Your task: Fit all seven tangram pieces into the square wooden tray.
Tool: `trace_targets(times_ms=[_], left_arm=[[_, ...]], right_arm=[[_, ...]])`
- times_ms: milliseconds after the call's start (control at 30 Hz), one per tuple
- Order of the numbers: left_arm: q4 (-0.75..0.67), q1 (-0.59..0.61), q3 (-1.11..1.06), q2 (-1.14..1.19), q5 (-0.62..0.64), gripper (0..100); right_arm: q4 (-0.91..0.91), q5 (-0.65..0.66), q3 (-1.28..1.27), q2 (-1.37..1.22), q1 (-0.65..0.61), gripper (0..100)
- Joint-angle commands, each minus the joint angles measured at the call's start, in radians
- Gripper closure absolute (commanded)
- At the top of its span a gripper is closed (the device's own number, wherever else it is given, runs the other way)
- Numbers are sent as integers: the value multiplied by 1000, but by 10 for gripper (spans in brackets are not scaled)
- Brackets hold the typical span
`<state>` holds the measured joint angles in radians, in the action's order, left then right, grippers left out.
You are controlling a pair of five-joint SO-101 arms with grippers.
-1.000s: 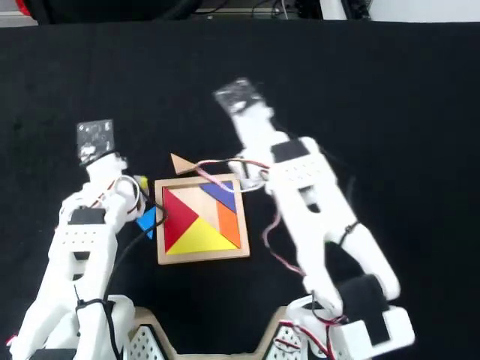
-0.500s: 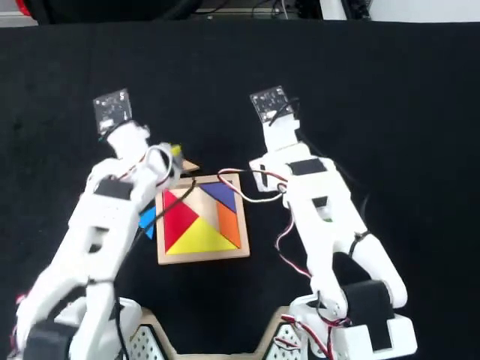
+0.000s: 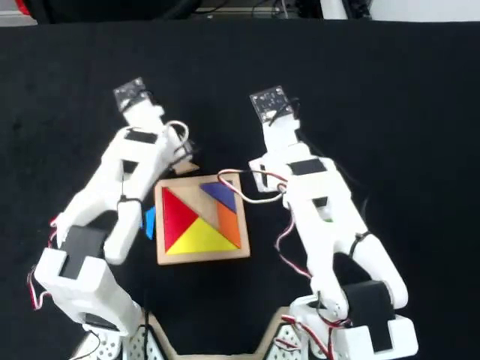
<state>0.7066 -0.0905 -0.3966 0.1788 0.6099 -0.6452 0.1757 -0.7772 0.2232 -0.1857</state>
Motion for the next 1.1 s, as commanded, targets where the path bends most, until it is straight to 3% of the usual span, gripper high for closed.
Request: trace_targets(times_ms=[0, 467, 733, 1067], left_arm=[[-95, 27, 61, 17, 15, 825], [-97, -22, 240, 186, 15, 826], [-71, -159, 268, 187, -49, 825], [157, -2, 277, 54, -32, 827]], right_arm=[[20, -3, 2, 39, 12, 987], [20, -2, -13, 39, -48, 987], [20, -2, -13, 39, -41, 987], [20, -2, -13, 41, -41, 987]])
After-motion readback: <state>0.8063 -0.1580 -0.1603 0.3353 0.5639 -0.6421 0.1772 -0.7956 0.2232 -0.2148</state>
